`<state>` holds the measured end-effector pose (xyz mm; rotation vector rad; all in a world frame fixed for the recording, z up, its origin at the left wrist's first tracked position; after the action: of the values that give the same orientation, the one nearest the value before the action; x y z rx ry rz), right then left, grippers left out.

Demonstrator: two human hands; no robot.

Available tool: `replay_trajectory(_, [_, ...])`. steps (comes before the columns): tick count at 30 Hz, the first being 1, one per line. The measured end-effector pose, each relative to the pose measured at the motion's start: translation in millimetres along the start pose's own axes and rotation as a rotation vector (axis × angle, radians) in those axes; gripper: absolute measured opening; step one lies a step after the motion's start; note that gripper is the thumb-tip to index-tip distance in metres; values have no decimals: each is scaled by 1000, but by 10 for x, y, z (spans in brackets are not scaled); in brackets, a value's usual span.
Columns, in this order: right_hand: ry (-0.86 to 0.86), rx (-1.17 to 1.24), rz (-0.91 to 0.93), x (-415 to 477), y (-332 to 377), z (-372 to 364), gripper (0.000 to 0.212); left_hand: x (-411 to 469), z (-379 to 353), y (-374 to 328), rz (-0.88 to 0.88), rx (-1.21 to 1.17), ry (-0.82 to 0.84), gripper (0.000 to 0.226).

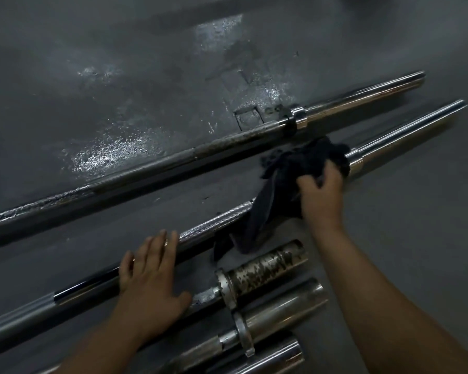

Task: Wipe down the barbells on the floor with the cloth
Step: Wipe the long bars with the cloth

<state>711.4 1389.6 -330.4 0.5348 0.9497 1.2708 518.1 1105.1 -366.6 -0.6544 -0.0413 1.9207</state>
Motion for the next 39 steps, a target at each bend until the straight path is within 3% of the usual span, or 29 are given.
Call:
replay_trajectory(2, [104, -433, 251, -232, 25, -340, 57, -15, 4, 4, 0, 1, 1, 114])
replay_trajectory(4, [84, -742, 500, -352, 66, -576, 46, 0, 49, -6, -4, -12, 12, 111])
replay_trajectory(7, [75, -731, 543, -192, 209, -511, 29, 1, 135, -42, 2, -34, 18, 107])
replay_trajectory(10, [155, -555, 451, -311, 195, -298, 29, -67, 171, -98, 27, -71, 4, 102])
replay_trajectory(13, [280, -483, 383, -477, 103, -161, 63, -183, 128, -164, 46, -95, 13, 95])
replay_trajectory(15, [360, -419, 217, -314, 106, -85, 82, -218, 149, -184, 28, -76, 56, 90])
replay_trajectory(18, [130, -202, 154, 136, 200, 37, 67, 2, 386, -73, -30, -48, 60, 79])
replay_trajectory(20, [1, -367, 331, 206, 193, -13, 54, 290, 650, 46, -80, 13, -50, 71])
replay_trajectory(22, [36, -695, 546, 122, 9, -185, 47, 690, 946, 201, -45, 62, -218, 64])
replay_trajectory(24, [65, -790, 575, 107, -77, -227, 47, 1077, 1128, 400, 53, 50, -251, 72])
replay_trajectory(27, [92, -670, 534, 135, -29, -152, 48, 1354, 1010, 720, 202, 106, -162, 87])
replay_trajectory(31, [175, -451, 372, -38, -29, -29, 43, 1383, 878, 772, 190, 172, -116, 99])
replay_trajectory(33, [271, -273, 223, -96, 69, -12, 40, 1375, 912, 775, 194, 151, -107, 102])
replay_trajectory(35, [221, -7, 163, 84, 310, 16, 35, 1381, 892, 797, 194, 148, -109, 104])
replay_trajectory(37, [70, 129, 244, 394, 641, 9, 33, 1385, 881, 816, 186, 152, -115, 105])
replay_trajectory(39, [54, 8, 397, 677, 931, -237, 40, 1409, 896, 821, 178, 153, -97, 105])
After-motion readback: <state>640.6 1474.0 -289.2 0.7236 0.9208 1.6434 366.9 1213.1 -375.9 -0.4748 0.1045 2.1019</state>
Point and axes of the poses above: each hand's wrist, its own x-axis towards the middle knuckle, its own z-axis out of the back of the hand, y = z × x, the point moved 4 cm from there along x, towards the middle knuckle, and after that the axes turned 7 degrees about -z, right-handed, at the moved point
